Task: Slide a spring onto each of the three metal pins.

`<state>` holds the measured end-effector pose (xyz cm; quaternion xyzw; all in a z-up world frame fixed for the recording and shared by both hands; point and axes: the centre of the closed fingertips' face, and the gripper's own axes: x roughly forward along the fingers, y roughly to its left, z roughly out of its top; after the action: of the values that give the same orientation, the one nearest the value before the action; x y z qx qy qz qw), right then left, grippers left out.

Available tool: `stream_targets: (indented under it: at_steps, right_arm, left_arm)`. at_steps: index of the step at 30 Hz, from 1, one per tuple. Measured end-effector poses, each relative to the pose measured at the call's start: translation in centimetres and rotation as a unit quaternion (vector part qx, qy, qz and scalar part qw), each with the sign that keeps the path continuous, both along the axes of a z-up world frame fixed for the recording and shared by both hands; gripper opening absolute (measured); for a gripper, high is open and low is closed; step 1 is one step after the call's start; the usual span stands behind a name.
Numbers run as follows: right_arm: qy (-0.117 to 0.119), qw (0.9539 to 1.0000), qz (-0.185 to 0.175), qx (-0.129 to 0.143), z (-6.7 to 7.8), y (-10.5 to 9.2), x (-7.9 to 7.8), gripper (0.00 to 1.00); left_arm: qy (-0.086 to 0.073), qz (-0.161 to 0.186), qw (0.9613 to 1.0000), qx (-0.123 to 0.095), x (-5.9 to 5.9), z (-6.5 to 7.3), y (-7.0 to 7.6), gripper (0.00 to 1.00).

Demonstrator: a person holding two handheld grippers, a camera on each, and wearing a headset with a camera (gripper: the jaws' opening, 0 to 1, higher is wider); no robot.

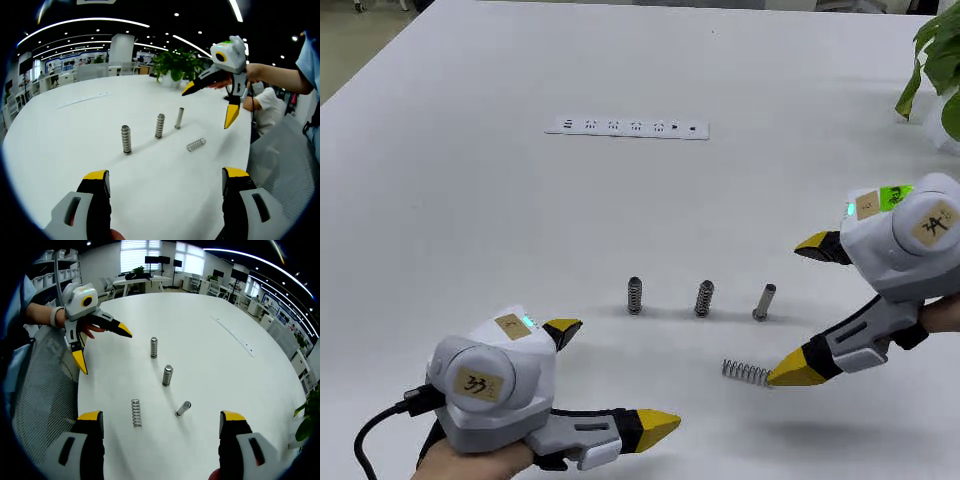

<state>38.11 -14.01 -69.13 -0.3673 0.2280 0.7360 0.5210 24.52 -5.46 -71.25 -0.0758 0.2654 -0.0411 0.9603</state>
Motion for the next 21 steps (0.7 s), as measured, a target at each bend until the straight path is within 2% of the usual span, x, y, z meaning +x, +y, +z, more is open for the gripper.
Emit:
stream_targets:
  at_steps: [5, 11, 15, 21]
  right_arm:
    - [0.021, 0.9988, -0.041, 0.013, -0.6, -1.8, -0.1, 0.98]
    - [0.039, 0.9954, -0.082, 0.030, -0.6, -4.0, -0.3, 0.98]
    - [0.042, 0.9941, -0.094, 0.034, -0.7, -5.2, -0.3, 0.98]
    - [0.056, 0.9919, -0.108, 0.036, -1.1, -6.4, -0.5, 0.98]
  left_arm:
    - [0.003, -0.005, 1.0000, -0.001, 0.1, -0.1, -0.5, 0.94]
    - [0.008, -0.012, 0.9999, 0.004, 0.4, -0.1, -0.8, 0.93]
    - [0.013, -0.017, 0.9998, 0.005, 0.5, -0.2, -0.6, 0.93]
    - [0.025, -0.048, 0.9984, 0.015, 1.0, -0.4, -1.2, 0.91]
